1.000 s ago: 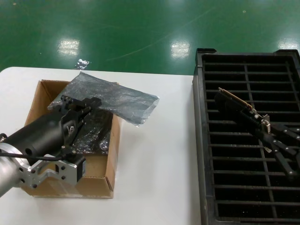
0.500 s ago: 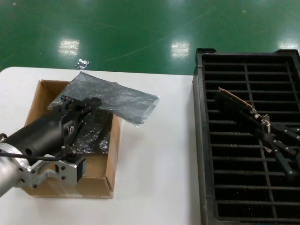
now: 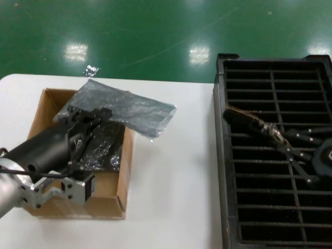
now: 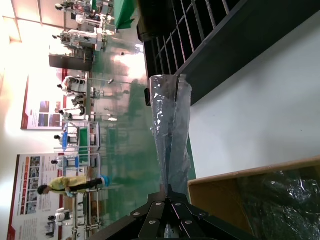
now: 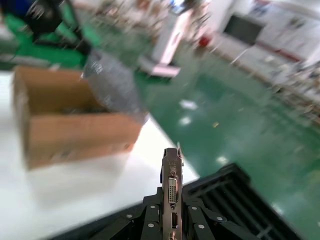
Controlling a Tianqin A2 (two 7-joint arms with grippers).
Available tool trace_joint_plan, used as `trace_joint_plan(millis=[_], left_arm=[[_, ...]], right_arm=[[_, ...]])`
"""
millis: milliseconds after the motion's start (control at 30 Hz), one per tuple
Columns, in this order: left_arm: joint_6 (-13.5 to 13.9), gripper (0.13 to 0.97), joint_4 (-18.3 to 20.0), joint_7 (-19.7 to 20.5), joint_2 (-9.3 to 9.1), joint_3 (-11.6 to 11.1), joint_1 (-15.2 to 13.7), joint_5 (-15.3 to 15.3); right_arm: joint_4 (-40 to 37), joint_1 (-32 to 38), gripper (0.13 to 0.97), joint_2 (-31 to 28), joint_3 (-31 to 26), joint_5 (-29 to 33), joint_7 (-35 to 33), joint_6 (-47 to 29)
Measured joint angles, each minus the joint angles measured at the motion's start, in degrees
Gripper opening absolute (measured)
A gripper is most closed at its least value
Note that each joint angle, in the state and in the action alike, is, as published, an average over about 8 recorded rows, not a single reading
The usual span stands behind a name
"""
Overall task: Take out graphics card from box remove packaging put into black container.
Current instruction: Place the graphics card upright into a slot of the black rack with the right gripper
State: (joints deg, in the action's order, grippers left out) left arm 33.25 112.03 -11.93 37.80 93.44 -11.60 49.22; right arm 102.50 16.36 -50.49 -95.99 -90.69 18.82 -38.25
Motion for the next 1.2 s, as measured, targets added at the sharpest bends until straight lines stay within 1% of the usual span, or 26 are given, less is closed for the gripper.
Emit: trace_joint_plan(millis=[100, 233, 367, 500, 733, 1000, 1100, 1200], left_arm=[[0.0, 0.138, 0.0, 0.0, 0.0, 0.0, 0.0, 0.0], [0.0, 0.138, 0.0, 0.0, 0.0, 0.0, 0.0, 0.0], [0.0, 0.138, 0.0, 0.0, 0.0, 0.0, 0.0, 0.0], [0.0, 0.138, 0.0, 0.0, 0.0, 0.0, 0.0, 0.0], [0.0, 0.138, 0.0, 0.0, 0.0, 0.0, 0.0, 0.0], [0.0, 0.138, 0.0, 0.0, 0.0, 0.0, 0.0, 0.0], [0.0, 0.138, 0.0, 0.0, 0.0, 0.0, 0.0, 0.0], [0.0, 0.138, 0.0, 0.0, 0.0, 0.0, 0.0, 0.0]], right_arm=[[-0.24, 4.13, 0.191, -2.8, -2.29, 2.49, 2.84, -5.43], [-1.39, 9.16, 0.191, -5.34, -4.94, 3.73, 4.43, -12.76], [-2.24, 13.05, 0.191, -6.89, -6.5, 3.21, 4.16, -18.77], [-2.29, 15.29, 0.191, -8.28, -6.87, 2.06, 3.33, -22.94], [-2.0, 15.35, 0.191, -10.11, -5.97, 1.04, 2.75, -25.08], [-1.94, 15.46, 0.191, -10.15, -5.95, 1.08, 2.58, -25.19], [-2.22, 16.66, 0.191, -9.83, -6.56, 1.38, 2.45, -25.99], [-3.14, 19.4, 0.191, -9.46, -7.97, 1.69, 2.43, -28.5]])
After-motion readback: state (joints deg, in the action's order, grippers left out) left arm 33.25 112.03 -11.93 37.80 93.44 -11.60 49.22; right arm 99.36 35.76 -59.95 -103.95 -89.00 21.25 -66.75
